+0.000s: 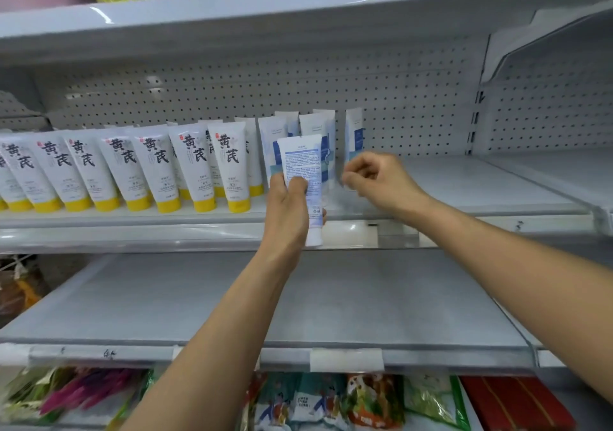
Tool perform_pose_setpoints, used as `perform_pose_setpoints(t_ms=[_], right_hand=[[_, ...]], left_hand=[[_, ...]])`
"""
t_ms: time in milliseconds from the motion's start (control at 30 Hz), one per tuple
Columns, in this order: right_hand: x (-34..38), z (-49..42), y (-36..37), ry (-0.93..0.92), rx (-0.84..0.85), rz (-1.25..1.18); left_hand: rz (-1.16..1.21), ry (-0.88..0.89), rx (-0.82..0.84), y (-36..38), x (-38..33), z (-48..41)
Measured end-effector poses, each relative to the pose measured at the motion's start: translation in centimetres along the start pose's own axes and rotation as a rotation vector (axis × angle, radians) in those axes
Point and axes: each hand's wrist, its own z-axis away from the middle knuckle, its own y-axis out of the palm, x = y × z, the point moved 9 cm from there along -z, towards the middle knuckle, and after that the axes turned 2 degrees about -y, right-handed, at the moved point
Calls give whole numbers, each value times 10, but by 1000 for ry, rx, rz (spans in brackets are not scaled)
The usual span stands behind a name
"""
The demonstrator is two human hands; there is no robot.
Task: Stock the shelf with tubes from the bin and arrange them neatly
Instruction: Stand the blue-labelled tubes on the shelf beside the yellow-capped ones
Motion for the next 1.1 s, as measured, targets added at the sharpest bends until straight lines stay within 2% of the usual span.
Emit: perform_pose_setpoints(t_ms=[67, 167, 400, 500, 733, 867, 1100], right_hand=[[13, 19, 14, -16, 150, -113], [17, 36, 23, 9, 257, -154], [32, 48, 19, -130, 168, 107], [23, 39, 8, -89, 119, 91], [-4, 5, -16, 51, -17, 39], [-20, -8, -11, 92, 4, 70], [-46, -19, 0, 150, 37, 101]], left_hand=[[7, 33, -11, 6, -5, 5], [75, 65, -43, 9, -11, 10], [98, 84, -13, 25, -20, 22], [-42, 117, 47, 25, -27, 20], [-699, 319, 82, 14, -26, 16], [-792, 347, 72, 11, -22, 9], [-798, 323, 91, 9, -17, -2]])
